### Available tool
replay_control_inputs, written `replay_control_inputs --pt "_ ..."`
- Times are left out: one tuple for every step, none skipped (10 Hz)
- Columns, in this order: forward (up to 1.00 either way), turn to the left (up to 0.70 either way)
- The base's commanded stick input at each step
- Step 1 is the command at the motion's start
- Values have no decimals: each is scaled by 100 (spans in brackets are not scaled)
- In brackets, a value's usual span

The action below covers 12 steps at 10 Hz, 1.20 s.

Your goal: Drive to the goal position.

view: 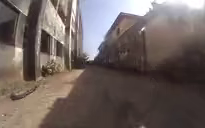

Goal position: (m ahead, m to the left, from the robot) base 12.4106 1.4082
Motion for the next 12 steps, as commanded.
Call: replay_control_inputs --pt "100 0" --pt "100 0" --pt "100 0" --pt "100 0" --pt "100 3" --pt "100 17" --pt "100 0" --pt "100 0" --pt "100 0" --pt "100 0" --pt "100 0" --pt "100 0"
